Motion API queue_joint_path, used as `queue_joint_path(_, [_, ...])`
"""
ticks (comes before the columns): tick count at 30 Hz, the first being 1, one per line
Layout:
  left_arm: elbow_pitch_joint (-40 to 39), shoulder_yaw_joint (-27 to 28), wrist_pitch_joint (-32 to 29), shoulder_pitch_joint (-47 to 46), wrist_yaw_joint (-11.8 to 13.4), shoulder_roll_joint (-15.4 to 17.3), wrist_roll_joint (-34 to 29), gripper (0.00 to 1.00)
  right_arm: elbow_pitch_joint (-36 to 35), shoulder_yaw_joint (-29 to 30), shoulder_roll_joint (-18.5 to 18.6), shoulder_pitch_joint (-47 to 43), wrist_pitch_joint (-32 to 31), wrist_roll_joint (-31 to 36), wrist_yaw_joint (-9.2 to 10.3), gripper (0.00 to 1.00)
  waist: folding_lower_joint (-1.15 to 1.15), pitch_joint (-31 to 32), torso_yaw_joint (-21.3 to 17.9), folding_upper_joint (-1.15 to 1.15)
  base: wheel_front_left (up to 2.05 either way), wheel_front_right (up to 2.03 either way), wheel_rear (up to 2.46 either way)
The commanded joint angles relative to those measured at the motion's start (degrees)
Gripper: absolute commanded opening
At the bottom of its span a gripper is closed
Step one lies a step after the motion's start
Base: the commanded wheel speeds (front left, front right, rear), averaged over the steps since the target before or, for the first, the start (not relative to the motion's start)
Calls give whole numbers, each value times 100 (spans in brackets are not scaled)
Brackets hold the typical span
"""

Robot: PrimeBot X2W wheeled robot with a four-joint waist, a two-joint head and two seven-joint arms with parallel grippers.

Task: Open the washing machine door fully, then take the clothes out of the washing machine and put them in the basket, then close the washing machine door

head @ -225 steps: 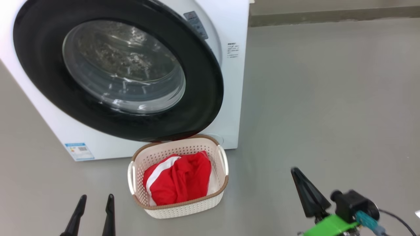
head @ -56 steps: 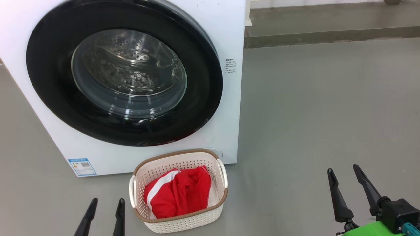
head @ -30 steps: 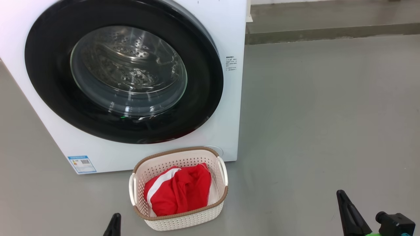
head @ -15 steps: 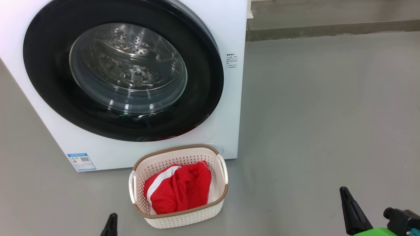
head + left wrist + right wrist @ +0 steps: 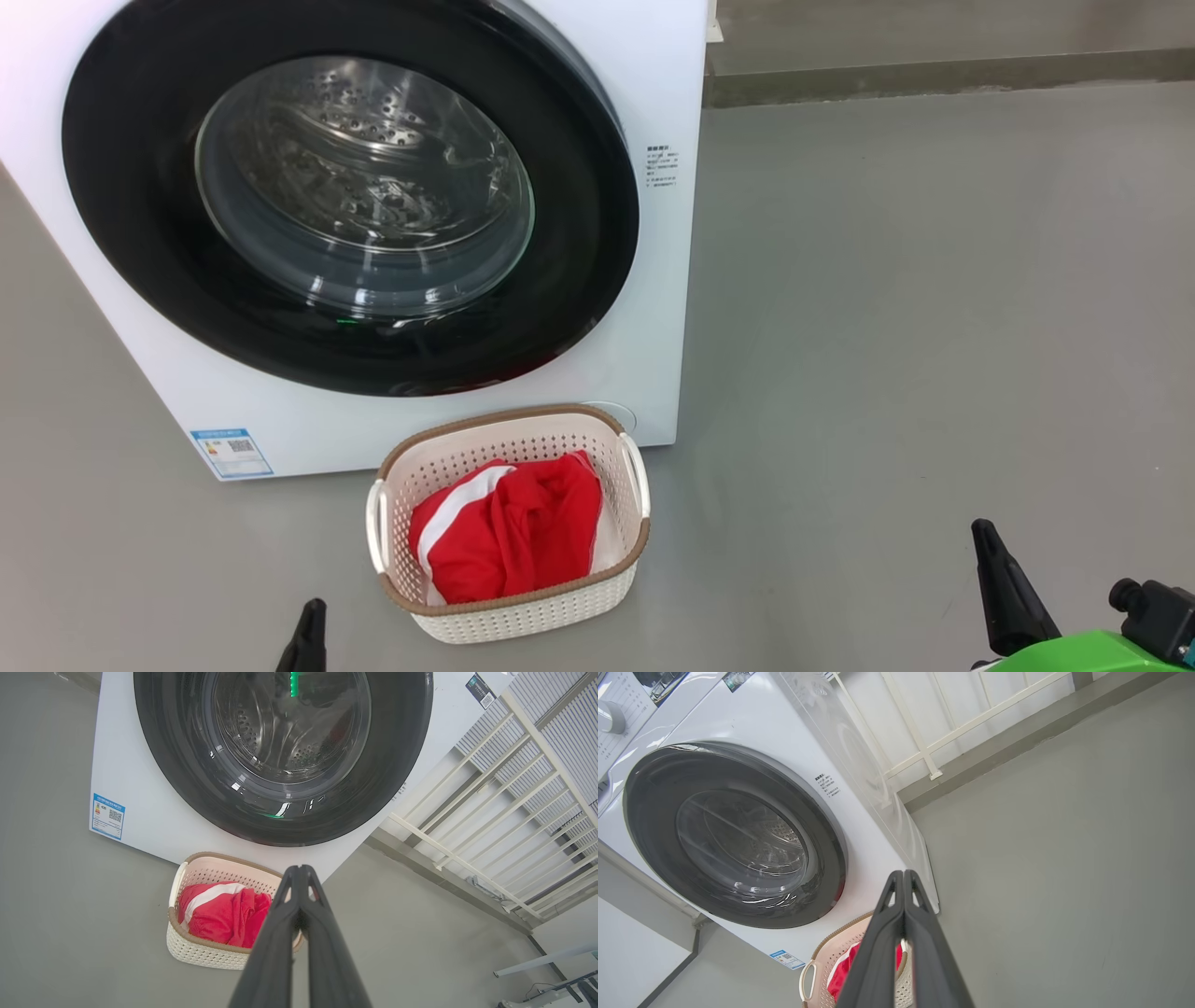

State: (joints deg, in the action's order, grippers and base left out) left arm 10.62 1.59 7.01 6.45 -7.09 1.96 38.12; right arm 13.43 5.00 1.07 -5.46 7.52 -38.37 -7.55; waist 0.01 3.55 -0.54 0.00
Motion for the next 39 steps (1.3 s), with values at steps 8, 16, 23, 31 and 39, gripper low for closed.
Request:
queue_joint_path(8, [-70, 136, -139, -392, -16, 51, 612, 0, -108, 20, 81, 369, -163, -597, 3, 0, -1, -37, 5, 0, 0, 0, 0])
queue_joint_path(16, [-25, 176, -271, -487, -19, 55, 1132, 0, -90, 35, 92, 455, -298, -1116, 3, 0, -1, -73, 11, 0, 0, 0, 0])
queue_joint_path(23, [14, 210, -386, -569, -21, 59, 1584, 0, -74, 48, 101, 530, -415, -1567, 3, 0, 0, -105, 15, 0, 0, 0, 0])
queue_joint_path(31, [59, 250, -518, -664, -24, 64, 2106, 0, -56, 63, 112, 617, -550, -2088, 4, 0, 0, -141, 21, 0, 0, 0, 0])
queue_joint_path(39, [104, 289, -651, -759, -26, 68, 2627, 0, -38, 77, 123, 704, -685, -2608, 4, 0, 0, -178, 26, 0, 0, 0, 0])
